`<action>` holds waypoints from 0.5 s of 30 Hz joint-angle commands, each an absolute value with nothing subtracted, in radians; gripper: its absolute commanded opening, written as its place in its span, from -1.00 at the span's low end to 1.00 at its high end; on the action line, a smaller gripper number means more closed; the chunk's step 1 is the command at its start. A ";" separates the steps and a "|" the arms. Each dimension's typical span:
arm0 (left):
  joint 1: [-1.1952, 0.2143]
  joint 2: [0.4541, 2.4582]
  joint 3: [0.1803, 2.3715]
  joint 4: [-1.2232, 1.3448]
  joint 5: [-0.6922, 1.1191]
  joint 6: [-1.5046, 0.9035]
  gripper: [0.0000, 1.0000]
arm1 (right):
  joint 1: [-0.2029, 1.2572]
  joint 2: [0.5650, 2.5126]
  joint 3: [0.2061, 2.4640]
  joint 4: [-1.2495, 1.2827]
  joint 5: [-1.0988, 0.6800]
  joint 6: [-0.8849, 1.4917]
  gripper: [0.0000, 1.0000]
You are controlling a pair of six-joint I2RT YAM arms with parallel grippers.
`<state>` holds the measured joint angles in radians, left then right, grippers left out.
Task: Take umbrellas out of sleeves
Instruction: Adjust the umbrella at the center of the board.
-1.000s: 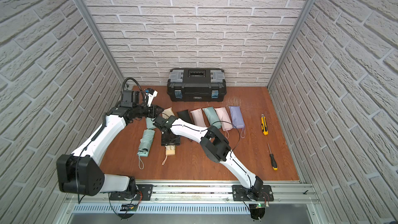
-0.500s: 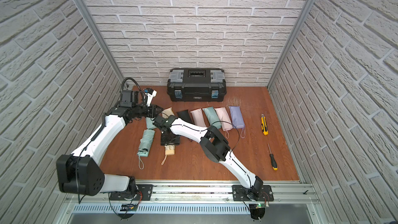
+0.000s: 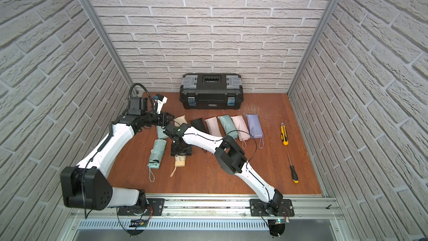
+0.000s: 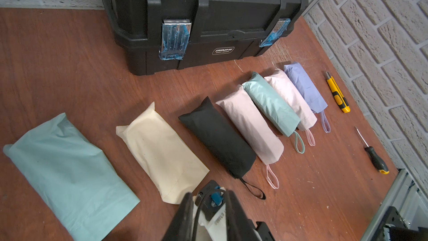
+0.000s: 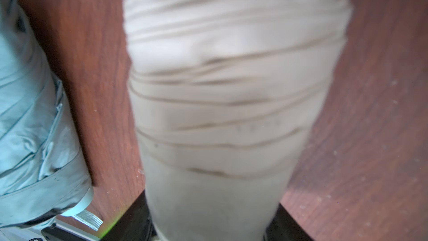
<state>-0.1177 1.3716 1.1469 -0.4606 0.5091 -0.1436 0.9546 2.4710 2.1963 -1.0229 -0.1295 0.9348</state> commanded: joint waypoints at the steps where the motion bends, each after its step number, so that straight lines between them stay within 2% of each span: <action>1: -0.120 1.353 1.146 -0.449 0.535 -0.146 -0.46 | 0.967 2.482 2.227 -0.984 -0.144 0.917 0.36; 9: -0.121 1.351 1.143 -0.448 0.531 -0.144 -0.46 | 0.960 2.451 2.229 -1.038 -0.078 0.868 0.61; 15: -0.115 1.312 1.113 -0.406 0.522 -0.156 -0.36 | 0.950 2.336 2.161 -1.068 0.046 0.816 0.65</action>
<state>-0.1177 1.3602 1.1378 -0.4400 0.5068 -0.1520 0.9531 2.4580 2.1883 -1.0431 -0.0517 0.8562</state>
